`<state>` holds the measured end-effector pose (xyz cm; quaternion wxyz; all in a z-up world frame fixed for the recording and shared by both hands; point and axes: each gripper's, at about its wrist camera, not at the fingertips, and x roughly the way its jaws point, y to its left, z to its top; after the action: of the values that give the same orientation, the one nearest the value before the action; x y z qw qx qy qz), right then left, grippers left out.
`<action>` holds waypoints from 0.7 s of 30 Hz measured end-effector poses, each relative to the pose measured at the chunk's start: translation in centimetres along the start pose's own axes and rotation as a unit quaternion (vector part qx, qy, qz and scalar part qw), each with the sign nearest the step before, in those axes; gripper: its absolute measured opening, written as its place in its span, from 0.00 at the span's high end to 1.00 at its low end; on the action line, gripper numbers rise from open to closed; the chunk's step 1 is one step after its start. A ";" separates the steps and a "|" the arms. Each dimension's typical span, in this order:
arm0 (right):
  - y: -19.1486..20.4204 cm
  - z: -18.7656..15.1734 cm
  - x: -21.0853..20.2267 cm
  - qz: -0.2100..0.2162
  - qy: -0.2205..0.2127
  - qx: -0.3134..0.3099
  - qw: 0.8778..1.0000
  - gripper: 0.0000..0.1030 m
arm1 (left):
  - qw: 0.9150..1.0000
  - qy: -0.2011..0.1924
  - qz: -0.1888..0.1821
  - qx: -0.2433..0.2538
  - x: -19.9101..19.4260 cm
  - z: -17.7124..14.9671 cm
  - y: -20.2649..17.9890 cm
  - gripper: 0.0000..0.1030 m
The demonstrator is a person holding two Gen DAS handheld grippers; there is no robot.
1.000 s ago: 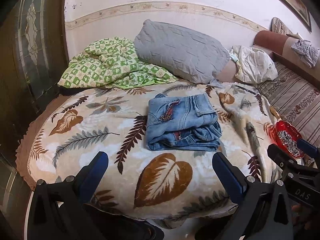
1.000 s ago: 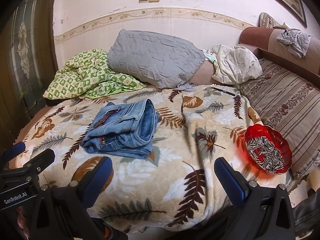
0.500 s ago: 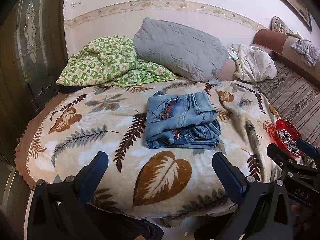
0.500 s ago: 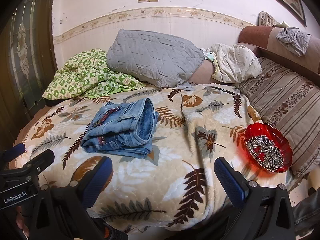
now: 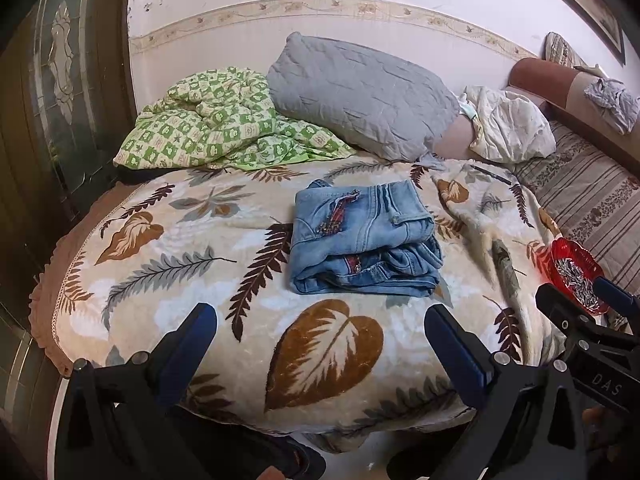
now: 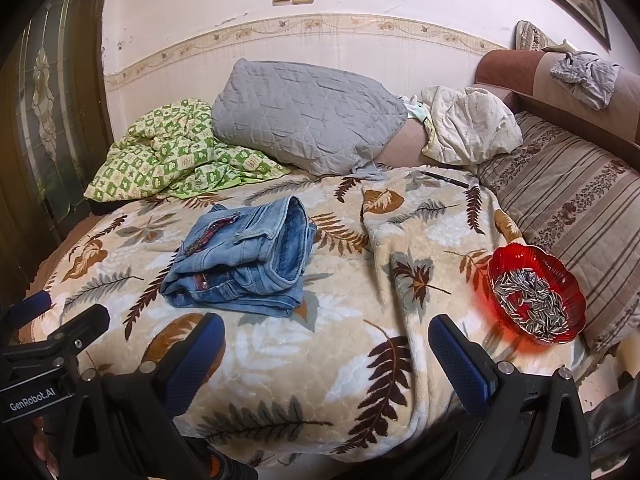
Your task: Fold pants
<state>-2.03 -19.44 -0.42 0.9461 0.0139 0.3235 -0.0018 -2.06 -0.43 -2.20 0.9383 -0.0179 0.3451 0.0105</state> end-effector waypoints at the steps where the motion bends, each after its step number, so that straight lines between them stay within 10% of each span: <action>1: 0.0 0.0 0.0 0.000 0.000 0.000 1.000 0.00 | 1.000 0.000 0.001 0.000 0.0 0.0 0.0 0.00; 21: 0.1 0.0 0.1 -0.001 0.003 0.003 1.000 0.00 | 1.000 0.004 0.000 0.001 0.1 0.0 -0.1 0.00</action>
<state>-1.97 -19.38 -0.51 0.9453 0.0163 0.3259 -0.0032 -1.95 -0.51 -2.26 0.9369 -0.0167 0.3490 0.0096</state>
